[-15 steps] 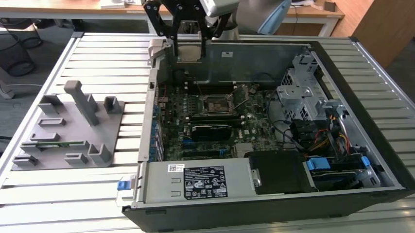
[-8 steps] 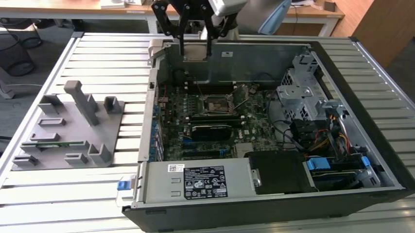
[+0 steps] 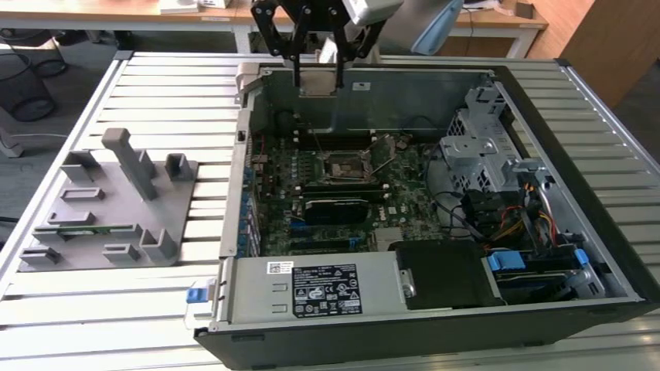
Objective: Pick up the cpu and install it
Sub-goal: 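Pick up the cpu and move it towards the insertion slot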
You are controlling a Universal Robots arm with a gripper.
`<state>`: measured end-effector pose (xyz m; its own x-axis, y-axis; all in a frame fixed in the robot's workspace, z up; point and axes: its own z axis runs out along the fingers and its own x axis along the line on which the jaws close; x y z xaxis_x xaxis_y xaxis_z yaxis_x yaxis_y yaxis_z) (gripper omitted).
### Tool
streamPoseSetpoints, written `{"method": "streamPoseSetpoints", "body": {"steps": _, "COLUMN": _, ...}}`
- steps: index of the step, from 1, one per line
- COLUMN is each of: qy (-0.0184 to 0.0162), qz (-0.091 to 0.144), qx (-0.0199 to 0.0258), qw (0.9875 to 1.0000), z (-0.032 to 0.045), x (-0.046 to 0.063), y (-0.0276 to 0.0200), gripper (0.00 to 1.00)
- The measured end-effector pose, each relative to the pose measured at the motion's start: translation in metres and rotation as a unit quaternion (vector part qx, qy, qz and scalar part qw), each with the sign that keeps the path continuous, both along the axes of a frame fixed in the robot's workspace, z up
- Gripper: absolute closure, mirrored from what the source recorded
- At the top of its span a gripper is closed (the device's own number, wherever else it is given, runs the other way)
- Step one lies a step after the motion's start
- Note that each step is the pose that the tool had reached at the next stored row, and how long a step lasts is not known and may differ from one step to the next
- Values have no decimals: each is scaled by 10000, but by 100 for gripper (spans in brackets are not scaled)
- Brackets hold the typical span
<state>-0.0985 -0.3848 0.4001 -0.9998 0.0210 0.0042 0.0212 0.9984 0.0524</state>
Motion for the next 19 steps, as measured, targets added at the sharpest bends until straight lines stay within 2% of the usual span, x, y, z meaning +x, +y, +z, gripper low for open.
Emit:
{"method": "streamPoseSetpoints", "body": {"steps": 13, "qy": 0, "qz": 0, "qx": 5, "qw": 10000, "z": -15, "x": 281, "y": 2, "gripper": 47}}
{"method": "streamPoseSetpoints", "body": {"steps": 19, "qy": 0, "qz": 0, "qx": 5, "qw": 10000, "z": -17, "x": 376, "y": 2, "gripper": 47}}
